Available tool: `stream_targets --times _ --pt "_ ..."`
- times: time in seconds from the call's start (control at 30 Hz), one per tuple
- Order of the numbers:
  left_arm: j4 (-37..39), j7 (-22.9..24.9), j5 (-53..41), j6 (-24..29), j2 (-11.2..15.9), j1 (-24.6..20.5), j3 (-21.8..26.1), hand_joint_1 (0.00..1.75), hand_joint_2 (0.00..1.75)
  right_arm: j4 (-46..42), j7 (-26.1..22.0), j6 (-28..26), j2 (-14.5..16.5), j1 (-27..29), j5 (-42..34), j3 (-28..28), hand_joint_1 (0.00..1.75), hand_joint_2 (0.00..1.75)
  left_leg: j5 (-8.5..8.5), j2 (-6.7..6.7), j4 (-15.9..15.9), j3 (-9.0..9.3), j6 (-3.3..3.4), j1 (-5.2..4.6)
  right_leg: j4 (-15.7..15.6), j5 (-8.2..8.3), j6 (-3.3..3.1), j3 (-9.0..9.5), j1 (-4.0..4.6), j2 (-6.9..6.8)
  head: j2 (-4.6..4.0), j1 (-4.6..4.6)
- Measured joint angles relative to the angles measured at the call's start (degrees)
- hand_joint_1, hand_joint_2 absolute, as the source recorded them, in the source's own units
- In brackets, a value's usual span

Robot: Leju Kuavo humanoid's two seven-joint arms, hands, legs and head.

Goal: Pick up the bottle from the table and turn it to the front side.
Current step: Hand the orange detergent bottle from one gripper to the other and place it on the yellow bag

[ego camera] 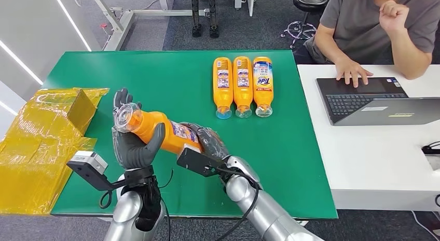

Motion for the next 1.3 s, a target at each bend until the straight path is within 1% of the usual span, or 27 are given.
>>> stream_targets --times 0.07,0.13,0.23,0.3,0.37,0.53,0.67,0.87,1.2,1.23,1.3 --pt "0.01 0.00 -0.01 0.20 0.14 0.04 0.00 0.00 1.75 0.05 -0.54 0.09 -0.01 0.53 -0.39 0.37 1.75 1.75 0.00 0.00 0.00 0.00 0.00 0.00 -0.01 0.00 0.00 0.00 0.00 0.00 0.00 0.00" --pt "0.08 0.00 0.02 0.12 0.33 0.03 0.00 0.00 1.75 -0.49 -1.29 -0.92 -0.02 1.29 -0.26 0.64 1.75 1.75 0.00 0.01 0.00 0.00 0.00 0.00 -0.01 0.00 0.00 -0.01 0.00 0.00 0.00 -0.01" --pt "0.65 0.00 0.28 -0.44 0.44 -0.16 -0.02 0.00 1.75 -3.16 -2.85 -5.66 -0.20 3.18 1.11 1.00 1.75 1.75 0.00 0.00 0.00 -0.01 0.00 0.00 -0.02 -0.01 0.01 -0.02 0.00 0.00 0.00 -0.01" --pt "1.59 0.00 0.47 -0.93 0.45 -0.50 -0.20 0.00 1.75 -5.45 -3.36 -7.68 -0.51 4.15 1.31 1.26 1.75 1.75 -0.01 0.02 0.00 0.00 0.01 -0.01 -0.03 -0.01 0.01 -0.02 0.00 0.01 0.00 0.00" --pt "2.65 -0.03 0.58 -1.27 0.44 -0.80 -0.49 0.00 1.75 -7.35 -3.27 -7.63 -0.92 4.67 1.10 1.65 1.75 1.75 -0.02 0.04 0.00 0.01 0.02 -0.01 -0.03 0.00 0.01 -0.02 0.00 0.03 0.00 0.00" --pt "4.26 -0.09 0.72 -1.53 0.47 -0.93 -0.76 0.00 1.75 -9.17 -2.03 -5.18 -2.03 5.54 0.20 2.33 1.75 1.75 -0.02 0.04 0.02 0.01 0.03 -0.01 -0.03 0.00 0.01 -0.01 0.00 0.03 0.00 0.01" --pt "5.02 -0.09 0.72 -1.86 0.51 -0.93 -0.90 1.75 1.75 -9.57 -1.89 -5.27 -2.67 6.14 0.01 2.41 1.75 1.75 -0.02 0.04 0.02 0.01 0.03 -0.01 -0.02 0.00 0.01 -0.01 0.00 0.03 0.00 0.01" --pt "5.50 -0.09 0.93 -1.45 0.67 -0.91 -0.96 1.75 1.75 -10.11 -1.56 -5.65 -3.25 6.99 0.02 2.39 1.75 1.75 -0.03 0.04 0.02 0.00 0.03 -0.01 -0.02 -0.01 0.00 -0.02 0.00 0.03 0.00 0.00" --pt "5.59 -0.09 1.17 -1.06 0.73 -1.80 -0.95 1.75 1.75 -9.54 -1.41 -6.22 -3.28 7.02 -0.15 2.46 1.75 1.75 -0.02 0.03 0.02 0.00 0.03 -0.01 -0.02 0.00 0.01 -0.01 0.00 0.02 0.00 0.01" --pt "5.63 -0.09 1.19 -1.02 0.74 -1.92 -0.94 1.75 1.75 -9.46 -1.41 -6.36 -3.28 7.02 -0.12 2.49 1.69 1.75 -0.02 0.03 0.02 0.00 0.03 -0.01 -0.02 0.00 0.01 -0.01 0.00 0.02 0.00 0.01" --pt "5.69 -0.09 1.28 -1.00 0.76 -2.02 -0.94 1.75 1.75 -9.34 -1.43 -7.16 -3.28 6.99 0.27 2.51 0.82 1.75 -0.02 0.03 0.02 0.00 0.03 -0.01 -0.02 0.00 0.01 -0.01 0.00 0.02 0.00 0.01"
